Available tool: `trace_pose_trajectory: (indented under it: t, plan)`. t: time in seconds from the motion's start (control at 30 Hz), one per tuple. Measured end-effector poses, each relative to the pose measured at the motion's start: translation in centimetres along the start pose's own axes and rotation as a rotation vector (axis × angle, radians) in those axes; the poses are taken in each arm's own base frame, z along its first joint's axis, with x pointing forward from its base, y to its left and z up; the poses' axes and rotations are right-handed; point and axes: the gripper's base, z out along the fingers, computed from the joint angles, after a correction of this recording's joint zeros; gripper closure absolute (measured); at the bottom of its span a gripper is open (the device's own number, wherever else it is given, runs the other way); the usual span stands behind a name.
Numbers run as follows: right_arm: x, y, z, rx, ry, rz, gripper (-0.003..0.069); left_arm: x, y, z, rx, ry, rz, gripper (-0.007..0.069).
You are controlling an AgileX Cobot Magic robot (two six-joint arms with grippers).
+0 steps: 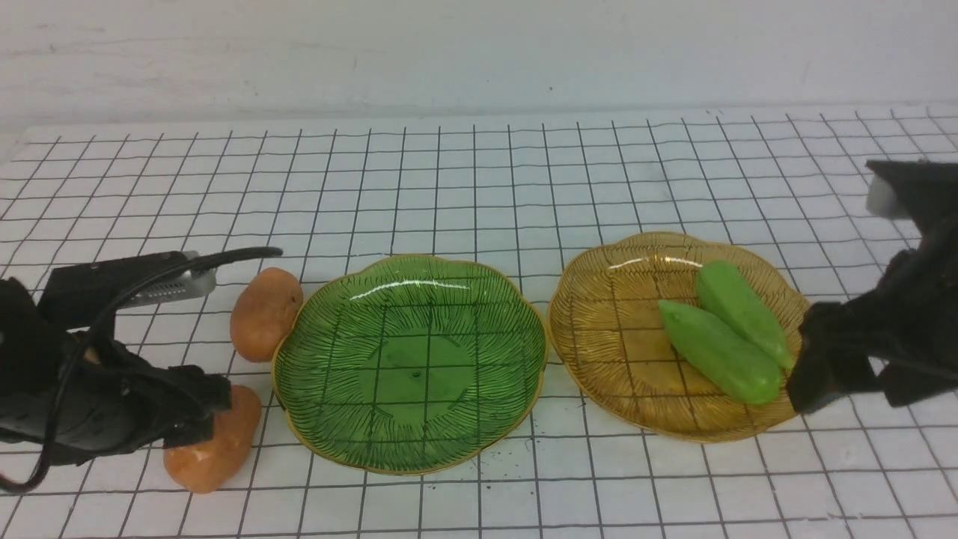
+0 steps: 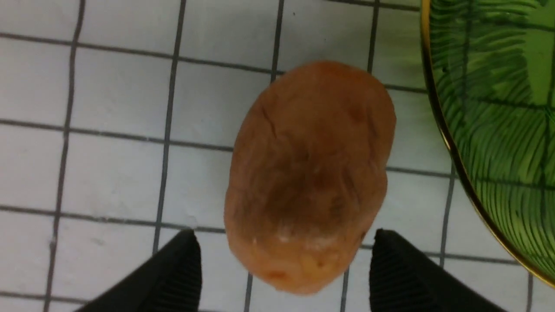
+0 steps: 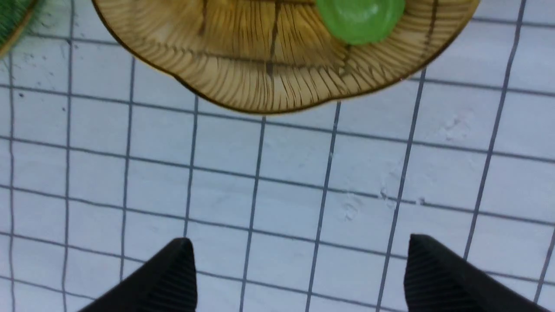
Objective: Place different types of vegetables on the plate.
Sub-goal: 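Put the potatoes from the left side into the left plate with the left gripper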
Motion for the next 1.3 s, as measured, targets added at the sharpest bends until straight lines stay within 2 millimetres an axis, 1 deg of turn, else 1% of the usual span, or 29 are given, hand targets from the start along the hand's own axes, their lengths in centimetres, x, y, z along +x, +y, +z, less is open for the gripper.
trace_pose_trajectory:
  t: [0.13, 0.2, 0.27, 0.33, 0.4, 0.53, 0.6, 0.67, 0.7, 0.73, 0.77, 0.8, 0.83, 0.9, 0.93, 0.97, 1.0, 1.07, 1.1, 1.13, 1.17, 1.23, 1.3]
  plan:
    - [0.8, -0.2, 1.0, 0.003, 0.043, 0.0, 0.0073, -0.5, -0.1, 2.0, -0.011, 0.048, 0.0, 0.0157]
    - [0.9, -0.2, 1.1, 0.004, 0.047, 0.001, 0.0073, -0.4, -0.1, 2.4, -0.014, 0.059, 0.0, 0.0157]
    - [0.9, -0.3, 1.2, 0.004, 0.052, 0.001, 0.0073, -0.5, -0.2, 3.1, -0.013, 0.079, -0.008, 0.0157]
    - [0.9, -0.3, 1.2, 0.004, 0.051, 0.001, 0.0073, -0.7, -0.3, 3.3, -0.012, 0.082, -0.01, 0.0165]
    - [0.9, -0.3, 1.2, 0.004, 0.051, 0.001, 0.0073, -0.7, -0.3, 3.4, -0.013, 0.086, -0.005, 0.0202]
    - [0.9, -0.3, 1.2, 0.004, 0.051, -0.004, 0.0073, -0.8, -0.3, 3.3, -0.017, 0.103, 0.006, 0.0202]
    - [0.9, -0.3, 1.2, 0.004, 0.051, -0.004, 0.0073, -0.7, -0.2, 2.5, -0.031, 0.139, 0.029, 0.0202]
    - [0.9, -0.3, 1.2, 0.004, 0.051, -0.004, 0.0073, -1.0, -0.3, 1.2, -0.033, 0.15, 0.04, 0.0202]
    - [0.9, -0.3, 1.2, 0.004, 0.051, -0.004, 0.0073, -1.6, -0.4, -0.3, -0.026, 0.124, 0.045, 0.0202]
    - [0.9, -0.3, 1.2, 0.004, 0.051, -0.004, 0.0073, -2.1, -0.6, -1.4, -0.012, 0.099, 0.037, 0.0202]
    - [0.9, -0.3, 1.2, 0.004, 0.051, -0.004, 0.0073, -2.3, -0.7, -1.7, -0.009, 0.092, 0.036, 0.0202]
    - [0.9, -0.3, 1.2, 0.004, 0.05, 0.001, 0.0073, -3.2, -1.1, -3.1, 0.027, 0.057, 0.021, 0.0202]
    - [0.9, -0.3, 1.2, 0.004, 0.047, 0.001, 0.0073, -3.8, -1.6, -4.0, 0.06, 0.036, 0.016, 0.0202]
    - [0.9, -0.3, 1.2, 0.003, 0.043, 0.002, 0.0073, -4.2, -2.0, -4.5, 0.097, 0.024, 0.01, 0.0202]
    - [0.8, -0.2, 1.2, 0.001, 0.035, 0.003, 0.0073, -4.6, -2.9, -4.6, 0.158, 0.022, 0.011, 0.0202]
    - [0.8, -0.2, 1.2, 0.001, 0.032, -0.003, 0.0073, -4.7, -3.5, -4.4, 0.196, 0.028, 0.013, 0.0202]
    - [0.8, -0.2, 1.2, 0.001, 0.031, -0.003, 0.0073, -4.7, -3.7, -4.4, 0.21, 0.03, 0.014, 0.0202]
    - [0.7, -0.2, 1.2, 0.001, 0.024, -0.003, 0.0073, -4.8, -5.8, -3.1, 0.29, 0.051, 0.042, 0.0202]
    - [0.7, -0.2, 1.2, 0.001, 0.023, -0.003, 0.0073, -4.8, -6.1, -2.8, 0.296, 0.052, 0.053, 0.0202]
    - [0.7, -0.2, 1.2, 0.001, 0.022, -0.003, 0.0073, -4.7, -7.4, -1.7, 0.33, 0.067, 0.068, 0.0202]
    - [0.7, -0.2, 1.2, 0.001, 0.022, -0.003, 0.0073, -4.8, -8.2, -1.1, 0.348, 0.072, 0.075, 0.0202]
    - [0.7, -0.2, 1.2, 0.001, 0.021, -0.005, 0.0073, -4.9, -9.3, 0.2, 0.362, 0.084, 0.096, 0.0202]
    - [0.7, -0.2, 1.2, 0.001, 0.021, -0.005, 0.0073, -5.1, -9.9, 1.1, 0.363, 0.093, 0.107, 0.0202]
